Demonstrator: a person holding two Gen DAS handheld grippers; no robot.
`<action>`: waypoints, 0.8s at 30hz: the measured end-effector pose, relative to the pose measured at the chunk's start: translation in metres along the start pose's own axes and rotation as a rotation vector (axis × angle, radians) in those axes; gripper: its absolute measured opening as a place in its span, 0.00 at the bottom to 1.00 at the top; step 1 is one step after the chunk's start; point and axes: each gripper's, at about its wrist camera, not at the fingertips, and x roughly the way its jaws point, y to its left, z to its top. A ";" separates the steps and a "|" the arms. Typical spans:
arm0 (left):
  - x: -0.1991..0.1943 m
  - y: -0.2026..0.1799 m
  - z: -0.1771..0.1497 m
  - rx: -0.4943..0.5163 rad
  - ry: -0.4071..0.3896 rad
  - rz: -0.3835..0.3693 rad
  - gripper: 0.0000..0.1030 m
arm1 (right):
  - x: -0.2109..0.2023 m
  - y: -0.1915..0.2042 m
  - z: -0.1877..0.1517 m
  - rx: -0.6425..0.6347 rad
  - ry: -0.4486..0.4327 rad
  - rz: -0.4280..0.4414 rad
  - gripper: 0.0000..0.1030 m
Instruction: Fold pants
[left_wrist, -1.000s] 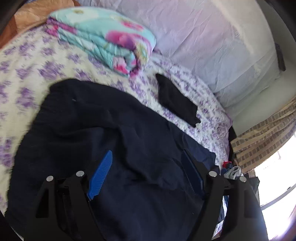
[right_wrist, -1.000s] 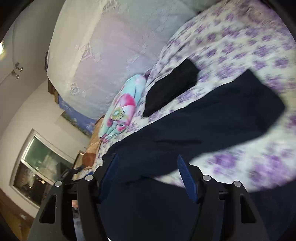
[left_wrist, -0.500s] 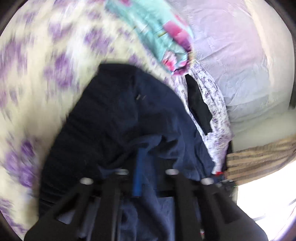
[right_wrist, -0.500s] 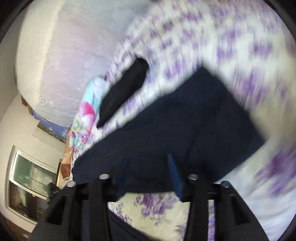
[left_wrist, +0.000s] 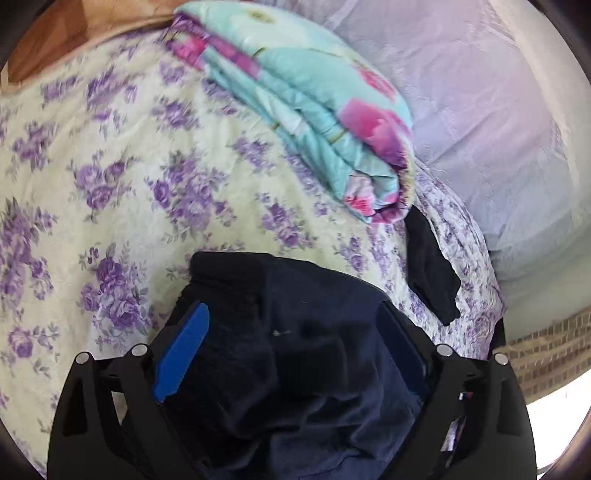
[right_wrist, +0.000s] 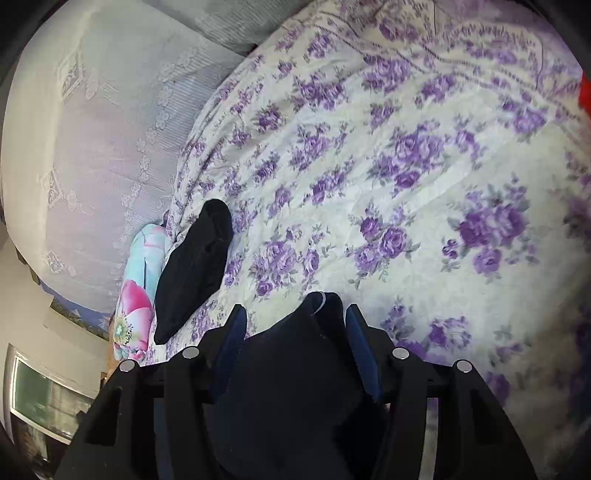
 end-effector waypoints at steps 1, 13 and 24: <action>0.002 0.005 0.003 -0.005 0.004 0.010 0.87 | 0.006 -0.004 0.001 -0.001 0.007 -0.005 0.54; 0.016 0.018 0.028 0.042 0.045 0.113 0.87 | 0.001 0.012 -0.007 -0.091 0.057 0.051 0.15; 0.036 0.029 0.030 0.077 0.105 0.041 0.47 | 0.003 0.006 -0.010 -0.033 0.074 0.045 0.15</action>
